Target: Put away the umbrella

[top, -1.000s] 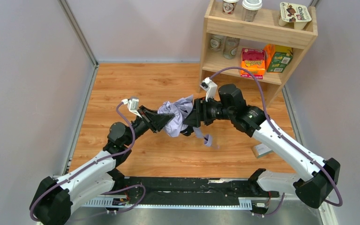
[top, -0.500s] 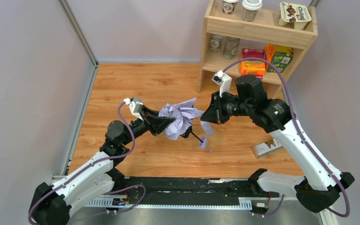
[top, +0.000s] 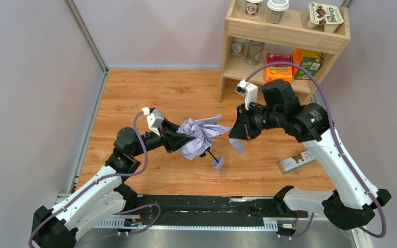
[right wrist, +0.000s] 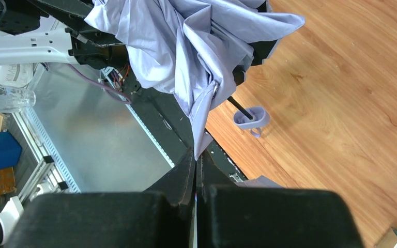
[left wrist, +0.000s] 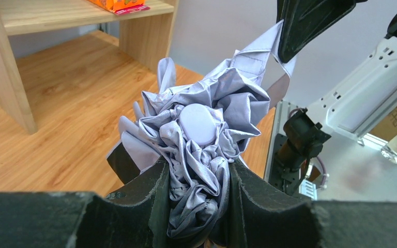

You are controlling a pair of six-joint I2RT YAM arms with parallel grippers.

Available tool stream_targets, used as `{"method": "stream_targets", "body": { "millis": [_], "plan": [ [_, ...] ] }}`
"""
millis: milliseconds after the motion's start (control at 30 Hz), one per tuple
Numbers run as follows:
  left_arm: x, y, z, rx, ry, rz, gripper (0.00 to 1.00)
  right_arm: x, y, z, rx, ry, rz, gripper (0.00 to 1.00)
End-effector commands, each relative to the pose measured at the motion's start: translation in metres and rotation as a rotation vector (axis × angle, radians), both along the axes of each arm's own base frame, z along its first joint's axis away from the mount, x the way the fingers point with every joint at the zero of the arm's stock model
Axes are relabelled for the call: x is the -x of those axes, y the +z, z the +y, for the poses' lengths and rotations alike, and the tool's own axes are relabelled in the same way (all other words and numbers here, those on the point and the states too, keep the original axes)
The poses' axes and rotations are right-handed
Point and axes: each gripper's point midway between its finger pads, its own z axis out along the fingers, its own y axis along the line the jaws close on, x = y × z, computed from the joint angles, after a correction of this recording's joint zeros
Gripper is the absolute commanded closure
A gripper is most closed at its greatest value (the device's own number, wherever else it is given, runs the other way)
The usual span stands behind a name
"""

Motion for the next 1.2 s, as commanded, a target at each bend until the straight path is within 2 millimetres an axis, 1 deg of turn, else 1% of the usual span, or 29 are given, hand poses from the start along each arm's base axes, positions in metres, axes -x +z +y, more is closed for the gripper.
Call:
{"method": "stream_targets", "body": {
  "millis": [0, 33, 67, 100, 133, 167, 200, 233, 267, 300, 333, 367, 400, 433, 467, 500, 533, 567, 600, 633, 667, 700, 800, 833, 933, 1033, 1100, 1167],
  "plan": [
    [-0.004, 0.026, 0.006, 0.007, 0.04, -0.111, 1.0, 0.005, 0.028, 0.008, -0.093, 0.044, -0.051, 1.0],
    [-0.011, 0.026, 0.008, 0.009, 0.08, -0.095, 1.0, 0.007, 0.035, 0.016, -0.14, 0.07, -0.043, 1.0],
    [-0.018, 0.02, 0.008, 0.002, 0.105, -0.053, 1.0, 0.009, 0.043, 0.023, -0.185, 0.092, -0.037, 1.0],
    [-0.028, 0.021, 0.012, 0.01, 0.161, -0.035, 1.0, 0.013, 0.05, 0.032, -0.232, 0.125, -0.021, 1.0],
    [-0.036, 0.017, 0.012, 0.015, 0.191, -0.001, 1.0, 0.014, 0.057, 0.04, -0.276, 0.152, -0.012, 1.0],
    [-0.047, 0.014, 0.016, 0.028, 0.255, 0.035, 1.0, 0.017, 0.062, 0.049, -0.314, 0.171, 0.007, 1.0],
    [-0.056, 0.013, 0.015, 0.061, 0.284, 0.074, 1.0, 0.02, 0.066, 0.06, -0.357, 0.199, 0.022, 1.0],
    [-0.065, 0.008, 0.017, 0.078, 0.325, 0.099, 1.0, 0.023, 0.067, 0.071, -0.387, 0.227, 0.044, 1.0],
    [-0.071, 0.014, 0.015, 0.137, 0.328, 0.113, 1.0, 0.028, 0.064, 0.079, -0.396, 0.253, 0.069, 1.0],
    [-0.078, 0.014, 0.017, 0.172, 0.363, 0.127, 1.0, 0.028, 0.059, 0.088, -0.395, 0.265, 0.085, 1.0],
    [-0.083, 0.021, 0.015, 0.229, 0.37, 0.137, 1.0, 0.032, 0.053, 0.096, -0.391, 0.284, 0.101, 1.0],
    [-0.089, 0.023, 0.016, 0.254, 0.403, 0.139, 1.0, 0.037, 0.047, 0.104, -0.39, 0.305, 0.123, 1.0],
    [-0.093, 0.029, 0.014, 0.278, 0.413, 0.113, 1.0, 0.041, 0.036, 0.111, -0.386, 0.321, 0.147, 1.0],
    [-0.097, 0.036, 0.015, 0.298, 0.443, 0.101, 1.0, 0.044, 0.032, 0.114, -0.388, 0.329, 0.163, 1.0],
    [-0.1, 0.041, 0.016, 0.313, 0.459, 0.088, 1.0, 0.043, 0.026, 0.117, -0.392, 0.316, 0.176, 1.0],
    [-0.103, 0.053, 0.019, 0.353, 0.475, 0.065, 1.0, 0.042, 0.024, 0.118, -0.408, 0.302, 0.179, 1.0],
    [-0.104, 0.056, 0.019, 0.371, 0.478, 0.063, 1.0, 0.04, 0.019, 0.119, -0.422, 0.278, 0.181, 1.0],
    [-0.105, 0.067, 0.025, 0.426, 0.496, 0.046, 1.0, 0.038, 0.015, 0.118, -0.434, 0.255, 0.174, 1.0],
    [-0.106, 0.069, 0.026, 0.444, 0.501, 0.051, 1.0, 0.031, 0.01, 0.117, -0.436, 0.203, 0.156, 1.0],
    [-0.106, 0.079, 0.029, 0.497, 0.502, 0.053, 1.0, 0.025, 0.004, 0.114, -0.435, 0.156, 0.142, 0.99],
    [-0.105, 0.081, 0.03, 0.521, 0.498, 0.059, 1.0, 0.02, -0.001, 0.113, -0.437, 0.115, 0.129, 0.99],
    [-0.103, 0.089, 0.033, 0.571, 0.488, 0.07, 1.0, 0.017, -0.007, 0.112, -0.446, 0.087, 0.126, 0.95],
    [-0.099, 0.102, 0.035, 0.662, 0.449, 0.102, 1.0, 0.01, -0.02, 0.111, -0.498, 0.035, 0.095, 0.98],
    [-0.096, 0.108, 0.036, 0.702, 0.426, 0.115, 1.0, 0.007, -0.019, 0.111, -0.521, 0.026, 0.075, 0.98],
    [-0.088, 0.118, 0.037, 0.76, 0.379, 0.13, 1.0, 0.002, -0.031, 0.108, -0.485, 0.003, 0.054, 0.97],
    [-0.081, 0.127, 0.04, 0.793, 0.354, 0.125, 1.0, 0.003, -0.026, 0.11, -0.489, 0.018, 0.054, 0.97],
    [-0.081, 0.128, 0.043, 0.802, 0.358, 0.129, 1.0, 0.002, -0.022, 0.11, -0.504, 0.012, 0.045, 0.97],
    [-0.082, 0.128, 0.045, 0.827, 0.363, 0.157, 1.0, 0.0, -0.022, 0.111, -0.517, 0.011, 0.035, 0.99]
  ]
}}
